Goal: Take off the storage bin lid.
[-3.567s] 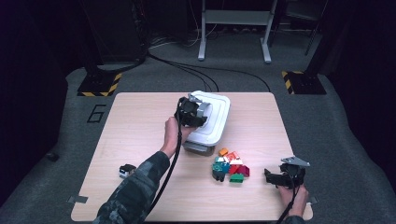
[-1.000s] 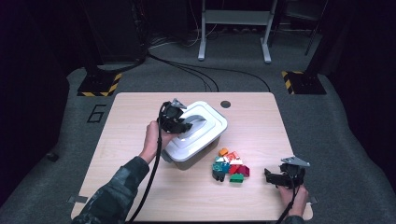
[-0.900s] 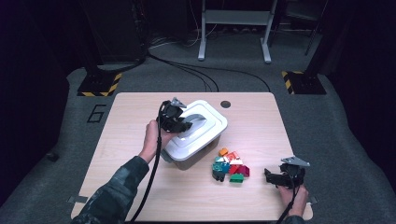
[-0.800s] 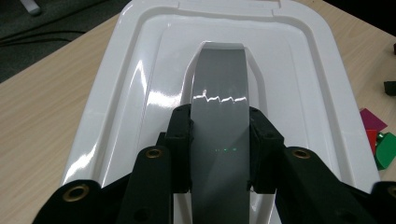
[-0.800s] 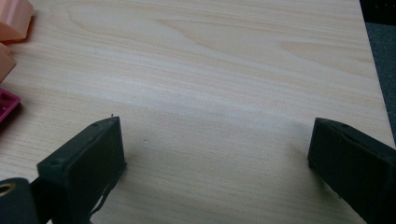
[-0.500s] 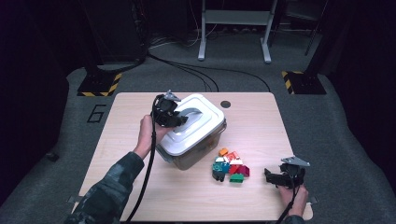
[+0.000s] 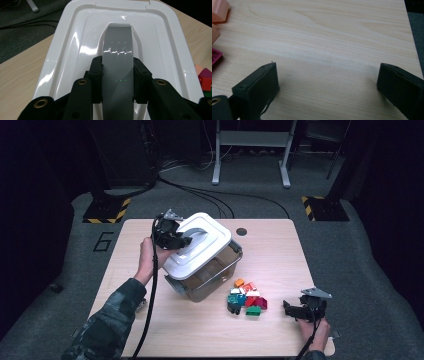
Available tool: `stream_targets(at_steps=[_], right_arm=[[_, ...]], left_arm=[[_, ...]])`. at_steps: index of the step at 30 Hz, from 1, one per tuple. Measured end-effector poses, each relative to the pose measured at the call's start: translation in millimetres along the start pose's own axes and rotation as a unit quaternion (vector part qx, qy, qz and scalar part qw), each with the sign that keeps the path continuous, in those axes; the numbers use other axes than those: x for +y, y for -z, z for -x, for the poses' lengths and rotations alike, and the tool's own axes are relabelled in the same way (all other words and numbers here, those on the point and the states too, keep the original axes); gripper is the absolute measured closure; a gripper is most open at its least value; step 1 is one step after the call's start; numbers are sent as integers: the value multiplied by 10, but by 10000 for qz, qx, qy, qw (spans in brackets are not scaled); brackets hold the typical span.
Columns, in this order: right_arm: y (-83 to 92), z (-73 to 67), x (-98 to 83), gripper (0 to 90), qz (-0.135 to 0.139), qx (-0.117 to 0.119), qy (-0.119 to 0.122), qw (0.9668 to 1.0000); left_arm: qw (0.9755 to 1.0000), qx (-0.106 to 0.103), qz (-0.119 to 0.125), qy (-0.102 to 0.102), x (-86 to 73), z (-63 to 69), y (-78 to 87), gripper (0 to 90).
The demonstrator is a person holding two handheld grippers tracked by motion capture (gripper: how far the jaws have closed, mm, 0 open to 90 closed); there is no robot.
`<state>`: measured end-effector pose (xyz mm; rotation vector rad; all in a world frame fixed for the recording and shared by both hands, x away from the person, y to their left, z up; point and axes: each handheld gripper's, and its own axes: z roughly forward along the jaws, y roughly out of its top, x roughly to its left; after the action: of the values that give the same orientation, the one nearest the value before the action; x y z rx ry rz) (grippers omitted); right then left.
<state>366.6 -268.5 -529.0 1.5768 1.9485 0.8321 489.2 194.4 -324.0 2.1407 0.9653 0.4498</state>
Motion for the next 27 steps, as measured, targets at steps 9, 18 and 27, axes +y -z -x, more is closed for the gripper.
stream_targets(at_steps=[9, 18, 27], right_arm=[[0, 0, 0, 30, 0, -3, -2, 10000], [-1, 0, 1, 30, 4, -1, -6, 10000], [1, -4, 1, 30, -13, -7, -38, 10000]], left_arm=[[9997, 209, 27, 102, 10, -165, 139, 667], [9985, 412, -34, 346, -39, -391, 171, 667], [9937, 804, 81, 782, -167, -683, 239, 666]])
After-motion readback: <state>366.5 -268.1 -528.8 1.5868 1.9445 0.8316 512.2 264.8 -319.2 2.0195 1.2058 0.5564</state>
